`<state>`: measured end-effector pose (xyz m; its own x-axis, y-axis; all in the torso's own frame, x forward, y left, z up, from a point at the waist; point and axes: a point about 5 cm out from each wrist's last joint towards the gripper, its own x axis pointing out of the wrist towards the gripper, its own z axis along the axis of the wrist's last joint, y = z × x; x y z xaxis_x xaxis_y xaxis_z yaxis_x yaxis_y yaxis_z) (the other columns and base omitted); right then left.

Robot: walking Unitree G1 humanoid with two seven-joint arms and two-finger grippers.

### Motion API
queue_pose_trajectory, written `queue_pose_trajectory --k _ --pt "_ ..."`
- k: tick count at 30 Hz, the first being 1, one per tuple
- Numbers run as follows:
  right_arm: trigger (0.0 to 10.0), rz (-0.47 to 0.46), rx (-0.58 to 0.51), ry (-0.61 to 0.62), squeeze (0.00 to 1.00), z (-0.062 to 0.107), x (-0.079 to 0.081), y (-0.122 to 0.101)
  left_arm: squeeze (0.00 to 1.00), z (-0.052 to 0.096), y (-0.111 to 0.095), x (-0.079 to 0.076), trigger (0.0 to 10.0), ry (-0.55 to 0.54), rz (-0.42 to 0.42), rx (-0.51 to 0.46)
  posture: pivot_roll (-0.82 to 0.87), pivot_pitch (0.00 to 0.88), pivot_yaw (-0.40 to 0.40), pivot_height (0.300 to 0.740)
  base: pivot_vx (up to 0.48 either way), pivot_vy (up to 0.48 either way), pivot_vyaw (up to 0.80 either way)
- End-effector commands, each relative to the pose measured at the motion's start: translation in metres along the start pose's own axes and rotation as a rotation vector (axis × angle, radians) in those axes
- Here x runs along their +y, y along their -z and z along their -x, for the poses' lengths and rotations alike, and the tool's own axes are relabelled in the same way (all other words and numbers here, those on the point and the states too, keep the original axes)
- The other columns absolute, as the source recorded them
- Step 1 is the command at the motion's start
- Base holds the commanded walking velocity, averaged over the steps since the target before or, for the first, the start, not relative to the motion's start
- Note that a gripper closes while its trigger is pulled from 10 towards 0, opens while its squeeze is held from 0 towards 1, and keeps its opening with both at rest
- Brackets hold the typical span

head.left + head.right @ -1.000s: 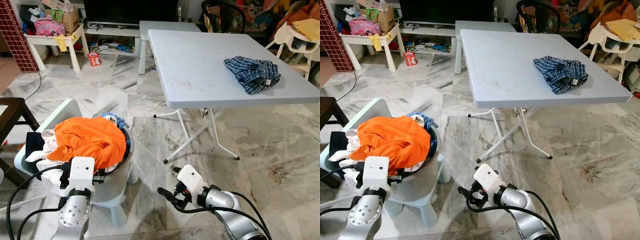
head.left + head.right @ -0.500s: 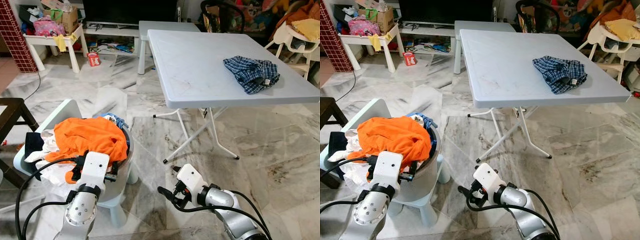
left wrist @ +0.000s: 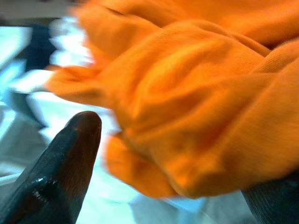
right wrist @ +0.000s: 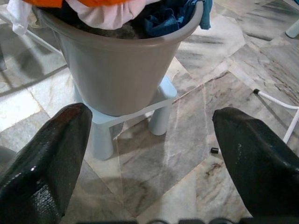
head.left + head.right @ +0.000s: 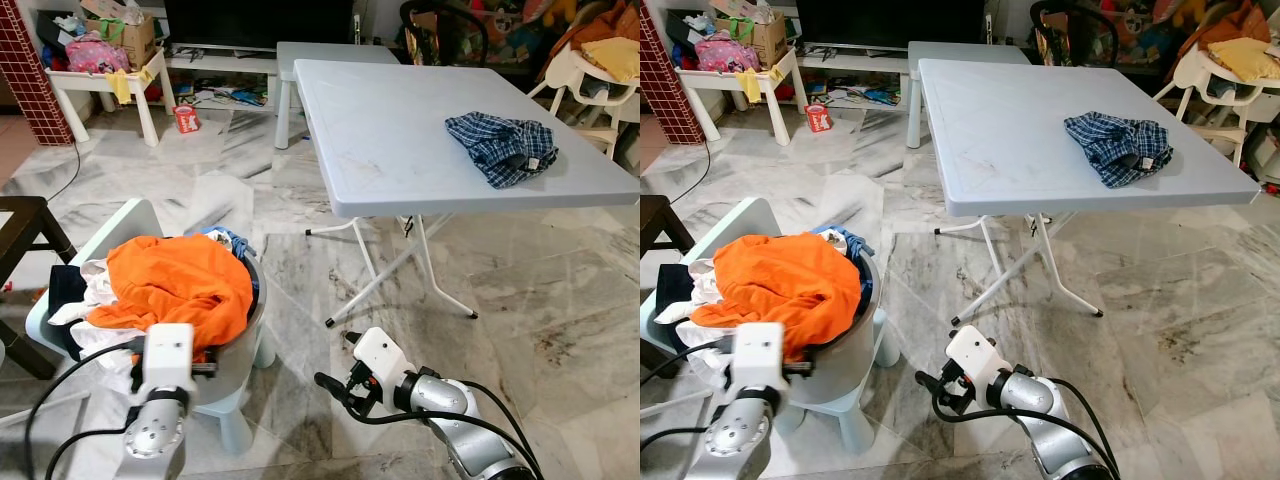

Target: Hang hanger

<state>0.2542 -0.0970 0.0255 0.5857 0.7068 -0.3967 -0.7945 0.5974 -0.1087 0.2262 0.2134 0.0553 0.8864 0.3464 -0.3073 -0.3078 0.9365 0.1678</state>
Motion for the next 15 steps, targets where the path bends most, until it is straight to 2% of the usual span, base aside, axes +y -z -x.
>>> queue_pose_trajectory --k 1,2,4,7,8,11,12,14,15 --pt "10.0 0.012 0.003 0.005 0.00 0.001 -0.003 -0.002 1.00 -0.003 -0.002 0.006 10.0 -0.046 0.007 -0.016 0.06 0.000 -0.093 0.740 0.000 0.000 0.00" --pt "10.0 0.013 0.004 0.003 0.00 0.001 -0.003 -0.002 1.00 -0.008 -0.003 0.020 10.0 -0.130 0.014 -0.022 0.06 0.000 -0.095 0.740 0.000 0.000 0.00" --pt "10.0 0.015 0.003 0.001 0.00 0.001 -0.002 -0.002 1.00 -0.013 -0.004 0.034 10.0 -0.204 0.023 -0.017 0.06 0.000 -0.095 0.740 0.000 0.000 0.00" --pt "10.0 0.016 0.004 0.000 0.00 0.001 -0.002 -0.002 1.00 -0.016 -0.006 0.041 10.0 -0.239 0.011 -0.024 0.06 0.000 -0.094 0.740 0.000 0.000 0.00" --pt "10.0 0.015 0.004 0.001 0.00 0.001 -0.002 -0.002 0.00 -0.018 -0.005 0.046 10.0 -0.271 -0.013 -0.011 0.05 0.000 -0.092 0.740 0.000 0.000 0.00" --pt "10.0 0.012 0.006 0.003 0.00 0.002 -0.002 -0.001 0.00 -0.020 0.003 0.051 10.0 -0.320 -0.110 0.045 0.05 0.000 -0.090 0.740 0.000 0.000 0.00" --pt "10.0 0.012 0.006 0.003 0.00 0.002 -0.002 -0.001 0.00 -0.020 0.003 0.051 10.0 -0.320 -0.110 0.045 0.05 0.000 -0.090 0.740 0.000 0.000 0.00" --pt "10.0 0.011 0.005 0.005 0.00 0.002 -0.002 -0.001 0.00 -0.021 0.008 0.047 10.0 -0.296 -0.185 0.068 0.05 0.000 -0.088 0.740 0.000 0.000 0.00" --pt "10.0 0.009 0.006 0.006 0.00 0.002 -0.002 -0.001 0.00 -0.021 0.006 0.040 10.0 -0.251 -0.246 0.043 0.05 0.000 -0.087 0.740 0.000 0.000 0.00"
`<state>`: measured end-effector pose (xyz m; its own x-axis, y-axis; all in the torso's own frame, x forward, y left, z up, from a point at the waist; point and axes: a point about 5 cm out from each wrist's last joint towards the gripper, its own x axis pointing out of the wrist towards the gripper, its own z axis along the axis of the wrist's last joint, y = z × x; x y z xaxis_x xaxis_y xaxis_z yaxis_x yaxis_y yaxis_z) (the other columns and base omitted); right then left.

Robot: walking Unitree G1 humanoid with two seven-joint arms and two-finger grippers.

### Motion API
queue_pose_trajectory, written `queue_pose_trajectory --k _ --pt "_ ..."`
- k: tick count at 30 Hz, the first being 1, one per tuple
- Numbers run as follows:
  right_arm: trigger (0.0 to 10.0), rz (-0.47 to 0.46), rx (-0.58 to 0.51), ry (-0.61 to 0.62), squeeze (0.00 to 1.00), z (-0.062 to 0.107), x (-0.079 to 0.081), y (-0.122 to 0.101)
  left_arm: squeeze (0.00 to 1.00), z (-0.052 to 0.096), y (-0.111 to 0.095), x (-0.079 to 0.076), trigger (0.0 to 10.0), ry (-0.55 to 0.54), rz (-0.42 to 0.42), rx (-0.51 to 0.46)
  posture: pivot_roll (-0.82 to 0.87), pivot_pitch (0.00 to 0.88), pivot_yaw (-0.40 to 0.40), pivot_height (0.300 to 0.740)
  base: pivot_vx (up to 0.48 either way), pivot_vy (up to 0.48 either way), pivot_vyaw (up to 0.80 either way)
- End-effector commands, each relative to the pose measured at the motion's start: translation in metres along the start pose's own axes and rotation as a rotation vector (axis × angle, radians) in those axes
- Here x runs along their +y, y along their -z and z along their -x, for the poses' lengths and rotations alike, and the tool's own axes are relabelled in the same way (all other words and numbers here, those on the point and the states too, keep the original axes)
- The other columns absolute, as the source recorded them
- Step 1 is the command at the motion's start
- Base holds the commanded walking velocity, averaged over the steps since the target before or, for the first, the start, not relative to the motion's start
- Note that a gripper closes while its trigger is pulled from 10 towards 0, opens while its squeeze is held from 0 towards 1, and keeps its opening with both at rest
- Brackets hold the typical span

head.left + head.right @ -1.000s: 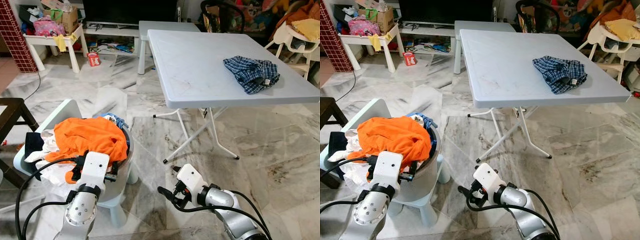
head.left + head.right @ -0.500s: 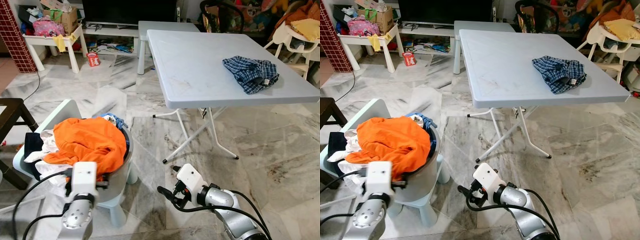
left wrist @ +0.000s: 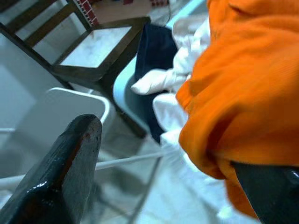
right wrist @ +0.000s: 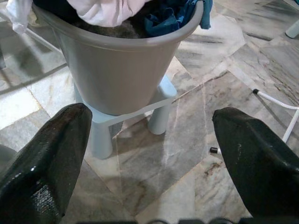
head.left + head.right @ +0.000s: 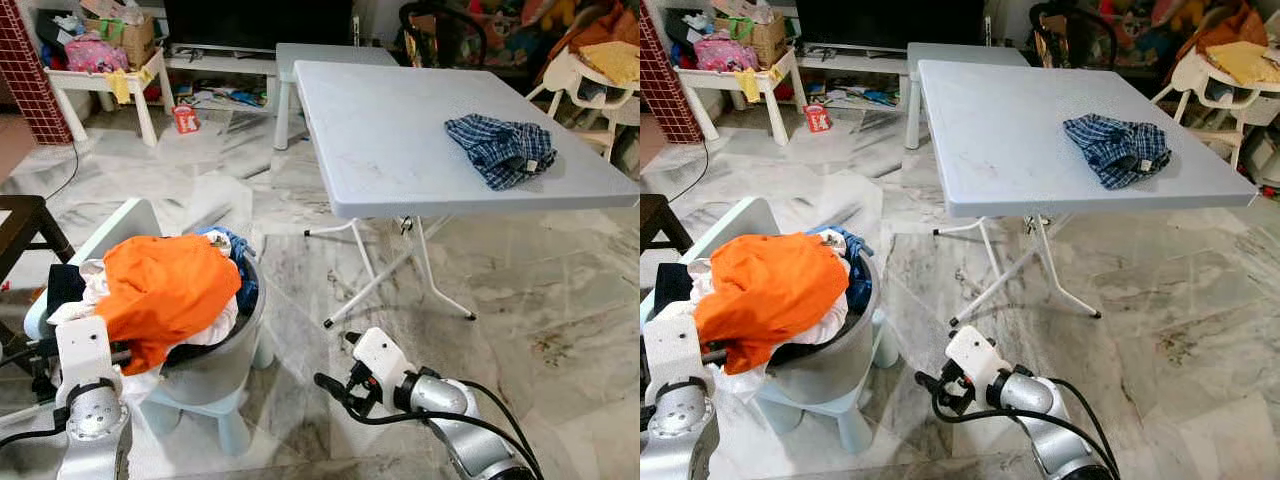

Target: Hang hanger

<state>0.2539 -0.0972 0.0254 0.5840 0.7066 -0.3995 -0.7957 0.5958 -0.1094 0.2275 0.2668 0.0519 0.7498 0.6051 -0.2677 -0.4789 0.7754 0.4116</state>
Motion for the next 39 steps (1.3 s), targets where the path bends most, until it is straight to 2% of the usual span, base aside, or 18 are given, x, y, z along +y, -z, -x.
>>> queue_pose_trajectory --k 1,3,5,11,12,17,23,26,27,32,39 --pt "10.0 0.007 0.003 0.008 0.00 0.002 -0.002 -0.001 0.00 0.002 -0.001 -0.009 10.0 0.038 -0.071 -0.021 0.05 0.000 -0.087 0.740 0.000 0.000 0.00" --pt "10.0 0.005 0.004 0.009 0.00 0.003 -0.002 0.000 0.00 0.004 -0.005 -0.017 10.0 0.102 -0.089 -0.059 0.05 0.000 -0.087 0.740 0.000 0.000 0.00" --pt "10.0 0.003 0.005 0.009 0.00 0.003 -0.001 0.000 0.00 0.011 -0.007 -0.027 10.0 0.149 -0.042 -0.041 0.05 0.000 -0.086 0.740 0.000 0.000 0.00" --pt "10.0 0.002 0.007 0.007 0.00 0.003 0.000 0.001 0.00 0.025 -0.004 -0.036 10.0 0.213 -0.086 -0.060 0.06 0.000 -0.086 0.740 0.000 0.000 0.00" --pt "10.0 0.001 0.007 0.006 0.00 0.002 0.000 0.002 0.00 0.031 -0.003 -0.040 10.0 0.276 -0.092 -0.082 0.06 0.000 -0.087 0.740 0.000 0.000 0.00" --pt "10.0 -0.001 0.009 0.001 0.00 0.001 0.000 0.002 0.00 0.041 0.004 -0.045 10.0 0.396 -0.121 -0.109 0.06 0.000 -0.093 0.740 0.000 0.000 0.00" --pt "10.0 0.002 0.010 -0.002 0.00 0.001 0.000 0.002 0.00 0.043 0.019 -0.045 10.0 0.449 -0.191 -0.069 0.07 0.000 -0.095 0.740 0.000 0.000 0.00" --pt "10.0 0.001 0.013 -0.003 0.00 0.001 0.000 0.003 0.00 0.045 0.022 -0.048 10.0 0.485 -0.215 -0.065 0.06 0.000 -0.094 0.740 0.000 0.000 0.00" --pt "10.0 -0.001 0.014 -0.003 0.00 0.001 0.000 0.003 0.00 0.047 0.024 -0.053 10.0 0.527 -0.230 -0.062 0.06 0.000 -0.094 0.740 0.000 0.000 0.00" --pt "10.0 -0.003 0.016 -0.004 0.00 0.001 0.000 0.004 0.00 0.054 0.023 -0.063 10.0 0.624 -0.260 -0.079 0.06 0.000 -0.092 0.740 0.000 0.000 0.00" --pt "10.0 -0.004 0.019 -0.004 0.00 0.002 0.000 0.005 0.00 0.056 0.021 -0.067 10.0 0.670 -0.260 -0.077 0.06 0.000 -0.092 0.740 0.000 0.000 0.00"
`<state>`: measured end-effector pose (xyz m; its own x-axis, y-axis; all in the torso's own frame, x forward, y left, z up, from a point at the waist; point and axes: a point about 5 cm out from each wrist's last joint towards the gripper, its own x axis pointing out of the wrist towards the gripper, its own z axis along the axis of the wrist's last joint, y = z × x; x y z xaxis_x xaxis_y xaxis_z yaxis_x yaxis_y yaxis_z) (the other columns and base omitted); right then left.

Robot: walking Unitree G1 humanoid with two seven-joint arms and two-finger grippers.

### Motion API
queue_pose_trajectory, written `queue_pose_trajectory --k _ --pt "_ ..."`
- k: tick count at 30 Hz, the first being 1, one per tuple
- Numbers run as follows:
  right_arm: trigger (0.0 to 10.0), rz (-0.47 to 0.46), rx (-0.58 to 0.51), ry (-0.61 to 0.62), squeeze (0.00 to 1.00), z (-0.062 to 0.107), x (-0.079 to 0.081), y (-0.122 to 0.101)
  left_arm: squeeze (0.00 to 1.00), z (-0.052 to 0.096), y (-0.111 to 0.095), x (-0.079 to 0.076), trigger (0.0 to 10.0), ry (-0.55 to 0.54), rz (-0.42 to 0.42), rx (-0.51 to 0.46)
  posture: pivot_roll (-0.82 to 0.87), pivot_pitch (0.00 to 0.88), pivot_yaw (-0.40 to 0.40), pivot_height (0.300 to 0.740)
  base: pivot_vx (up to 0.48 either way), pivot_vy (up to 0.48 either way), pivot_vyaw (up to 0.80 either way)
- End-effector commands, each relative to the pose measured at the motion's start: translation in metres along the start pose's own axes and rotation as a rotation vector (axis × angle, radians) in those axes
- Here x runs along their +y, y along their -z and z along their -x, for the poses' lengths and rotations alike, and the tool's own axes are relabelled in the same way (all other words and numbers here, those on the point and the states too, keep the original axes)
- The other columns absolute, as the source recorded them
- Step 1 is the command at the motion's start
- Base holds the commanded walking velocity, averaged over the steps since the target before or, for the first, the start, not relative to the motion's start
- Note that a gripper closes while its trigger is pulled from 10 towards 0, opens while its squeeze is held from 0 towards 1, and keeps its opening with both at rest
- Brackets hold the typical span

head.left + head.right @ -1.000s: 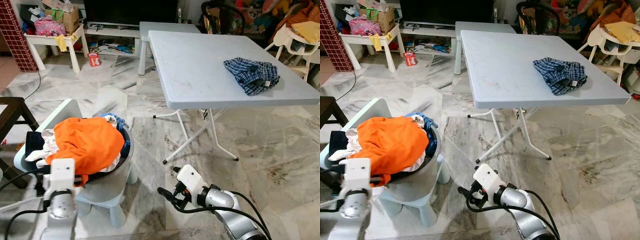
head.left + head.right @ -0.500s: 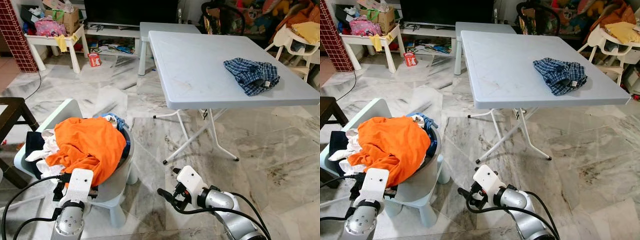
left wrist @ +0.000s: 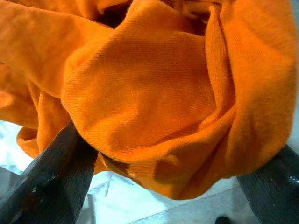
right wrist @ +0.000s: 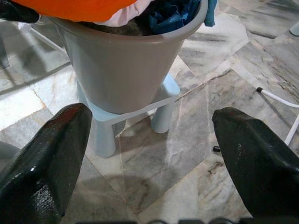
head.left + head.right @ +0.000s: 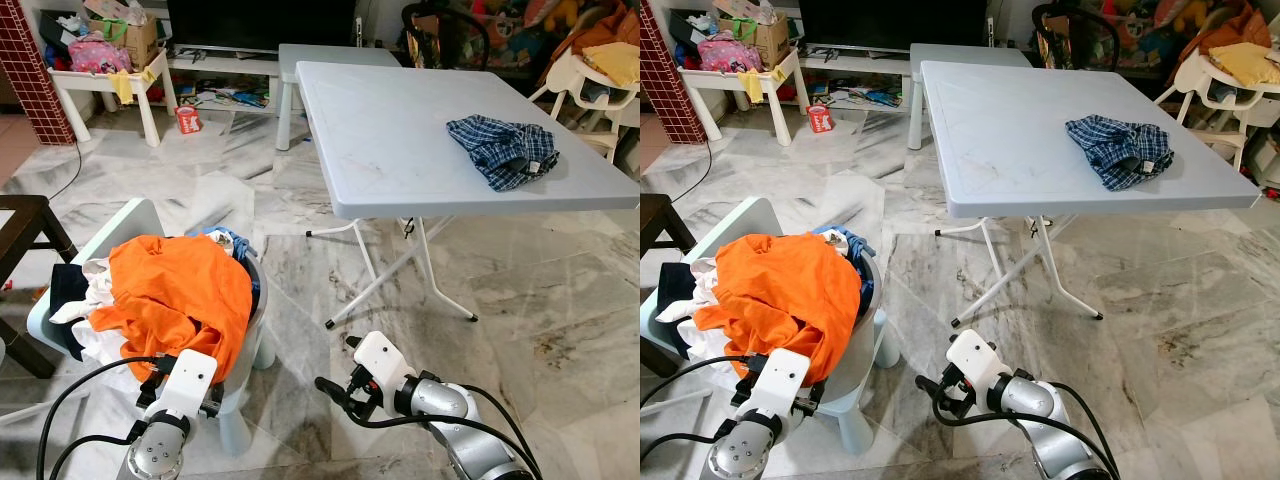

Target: Hang hanger

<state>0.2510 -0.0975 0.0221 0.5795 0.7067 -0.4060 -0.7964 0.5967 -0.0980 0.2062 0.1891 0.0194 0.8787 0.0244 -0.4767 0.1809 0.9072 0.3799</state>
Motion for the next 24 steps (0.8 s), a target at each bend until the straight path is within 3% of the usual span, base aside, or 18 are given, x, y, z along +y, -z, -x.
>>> queue_pose_trajectory --k 1,3,6,7,10,19,24 --pt "10.0 0.006 0.013 0.000 0.00 0.001 -0.003 0.001 0.00 -0.001 -0.004 -0.003 10.0 0.033 -0.020 -0.010 0.06 0.000 -0.092 0.740 0.000 0.000 0.00" --pt "10.0 0.007 0.013 -0.002 0.00 0.001 -0.003 0.001 0.00 -0.001 -0.001 -0.003 10.0 0.037 -0.032 0.008 0.06 0.000 -0.092 0.740 0.000 0.000 0.00" --pt "10.0 0.009 0.012 -0.003 0.00 0.001 -0.003 0.001 0.00 -0.001 -0.002 0.016 10.0 -0.137 0.059 -0.011 0.06 0.000 -0.094 0.740 0.000 0.000 0.00" --pt "10.0 0.008 0.012 -0.002 0.00 0.001 -0.003 0.001 0.00 0.000 -0.005 0.029 10.0 -0.239 0.101 -0.032 0.06 0.000 -0.094 0.740 0.000 0.000 0.00" --pt "10.0 0.007 0.014 -0.002 0.00 0.001 -0.003 0.001 0.00 -0.001 -0.010 0.046 10.0 -0.327 0.136 -0.068 0.06 0.000 -0.096 0.740 0.000 0.000 0.00" --pt "10.0 0.014 0.012 -0.003 0.00 0.000 -0.003 0.000 0.00 -0.008 -0.026 0.083 10.0 -0.520 0.145 -0.141 0.06 0.000 -0.093 0.740 0.000 0.000 0.00" --pt "10.0 0.012 0.010 0.001 0.00 0.001 -0.002 0.000 0.00 -0.010 -0.032 0.112 10.0 -0.653 0.136 -0.151 0.05 0.000 -0.092 0.740 0.000 0.000 0.00"
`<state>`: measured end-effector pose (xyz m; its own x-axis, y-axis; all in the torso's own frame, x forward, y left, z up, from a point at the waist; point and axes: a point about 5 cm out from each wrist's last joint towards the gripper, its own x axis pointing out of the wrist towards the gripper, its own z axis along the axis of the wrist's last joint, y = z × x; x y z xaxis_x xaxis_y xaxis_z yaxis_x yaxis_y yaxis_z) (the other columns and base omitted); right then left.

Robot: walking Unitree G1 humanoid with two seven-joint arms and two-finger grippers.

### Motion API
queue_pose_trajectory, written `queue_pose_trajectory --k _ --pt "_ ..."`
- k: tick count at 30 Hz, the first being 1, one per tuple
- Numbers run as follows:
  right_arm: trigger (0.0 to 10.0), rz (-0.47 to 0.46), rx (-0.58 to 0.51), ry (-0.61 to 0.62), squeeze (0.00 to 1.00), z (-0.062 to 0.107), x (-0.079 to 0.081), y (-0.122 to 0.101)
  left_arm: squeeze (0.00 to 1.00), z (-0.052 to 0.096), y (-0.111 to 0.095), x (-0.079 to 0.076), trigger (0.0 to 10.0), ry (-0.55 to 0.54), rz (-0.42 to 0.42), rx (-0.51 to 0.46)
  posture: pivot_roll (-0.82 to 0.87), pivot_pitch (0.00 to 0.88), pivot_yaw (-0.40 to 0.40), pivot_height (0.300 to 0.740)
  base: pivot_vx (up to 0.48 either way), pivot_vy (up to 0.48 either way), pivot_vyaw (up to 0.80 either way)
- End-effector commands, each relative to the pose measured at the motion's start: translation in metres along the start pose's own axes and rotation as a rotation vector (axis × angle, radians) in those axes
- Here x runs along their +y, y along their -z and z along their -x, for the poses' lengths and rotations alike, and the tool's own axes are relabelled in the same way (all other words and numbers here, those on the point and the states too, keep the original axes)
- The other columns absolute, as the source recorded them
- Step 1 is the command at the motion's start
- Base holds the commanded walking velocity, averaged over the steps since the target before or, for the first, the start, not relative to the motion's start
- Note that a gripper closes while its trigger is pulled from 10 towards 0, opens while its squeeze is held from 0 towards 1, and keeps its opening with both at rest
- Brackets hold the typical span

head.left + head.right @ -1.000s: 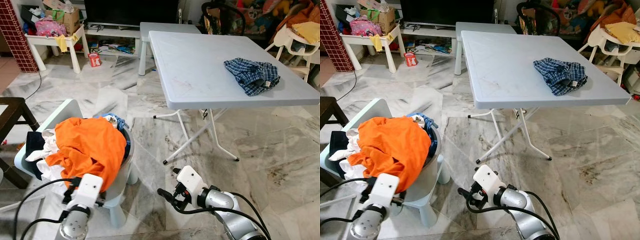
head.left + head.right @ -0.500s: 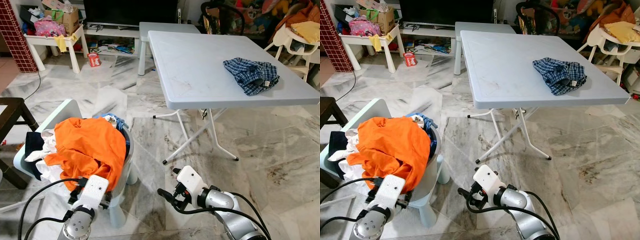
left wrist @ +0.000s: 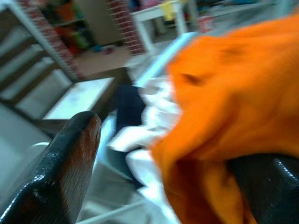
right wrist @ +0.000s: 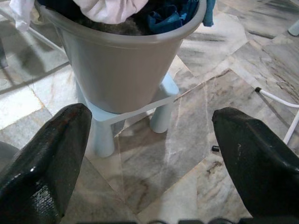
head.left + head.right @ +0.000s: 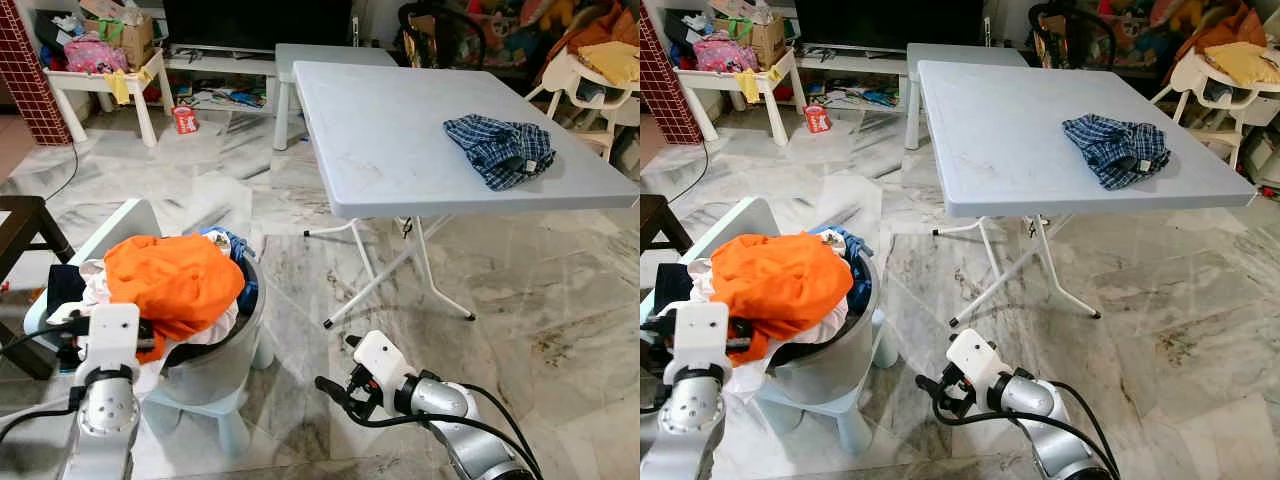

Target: Hang hanger

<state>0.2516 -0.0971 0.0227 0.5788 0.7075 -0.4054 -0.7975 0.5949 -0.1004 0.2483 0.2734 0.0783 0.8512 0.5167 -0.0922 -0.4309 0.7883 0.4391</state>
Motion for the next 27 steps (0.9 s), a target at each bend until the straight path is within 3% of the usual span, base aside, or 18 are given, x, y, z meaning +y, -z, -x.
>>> queue_pose_trajectory --k 1,4,5,6,7,8,19,21,27 --pt "10.0 0.009 0.011 0.001 0.00 0.001 -0.002 0.001 0.00 -0.005 -0.004 0.006 10.0 -0.036 0.001 -0.017 0.06 0.000 -0.092 0.740 0.000 0.000 0.00" --pt "10.0 0.011 0.011 -0.001 0.00 0.001 -0.001 0.001 0.00 -0.014 -0.006 0.011 9.7 -0.028 0.042 -0.021 0.05 0.000 -0.091 0.740 0.000 0.000 0.00" --pt "10.0 0.011 0.011 -0.001 0.00 0.001 -0.001 0.001 0.00 -0.016 -0.006 0.012 4.6 -0.026 0.046 -0.023 0.05 0.000 -0.090 0.740 0.000 0.000 0.00" --pt "10.0 0.011 0.010 -0.001 0.00 0.001 -0.001 0.001 0.00 -0.017 -0.007 0.012 1.7 -0.024 0.045 -0.024 0.05 0.000 -0.090 0.740 0.000 0.000 0.00" --pt "10.0 0.012 0.010 -0.001 0.00 0.001 -0.001 0.001 0.00 -0.018 -0.007 0.012 1.7 -0.025 0.043 -0.024 0.05 0.000 -0.090 0.740 0.000 0.000 0.00" --pt "10.0 0.012 0.010 0.000 0.00 0.001 0.000 0.001 0.00 -0.020 -0.005 0.012 0.0 -0.020 0.057 -0.013 0.05 0.000 -0.088 0.740 0.000 0.000 0.00" --pt "10.0 0.007 0.008 0.004 0.00 0.003 0.001 0.001 0.00 -0.022 -0.004 0.017 0.0 -0.041 0.059 -0.037 0.05 0.000 -0.085 0.740 0.000 0.000 0.00" --pt "10.0 0.007 0.010 0.004 0.00 0.003 0.001 0.001 0.00 -0.023 -0.012 0.013 0.0 -0.023 0.070 -0.082 0.05 0.000 -0.083 0.740 0.000 0.000 0.00" --pt "10.0 0.006 0.012 0.005 0.00 0.004 0.000 0.002 0.00 -0.020 -0.010 0.006 0.0 0.002 0.084 -0.079 0.05 0.000 -0.082 0.740 0.000 0.000 0.00"
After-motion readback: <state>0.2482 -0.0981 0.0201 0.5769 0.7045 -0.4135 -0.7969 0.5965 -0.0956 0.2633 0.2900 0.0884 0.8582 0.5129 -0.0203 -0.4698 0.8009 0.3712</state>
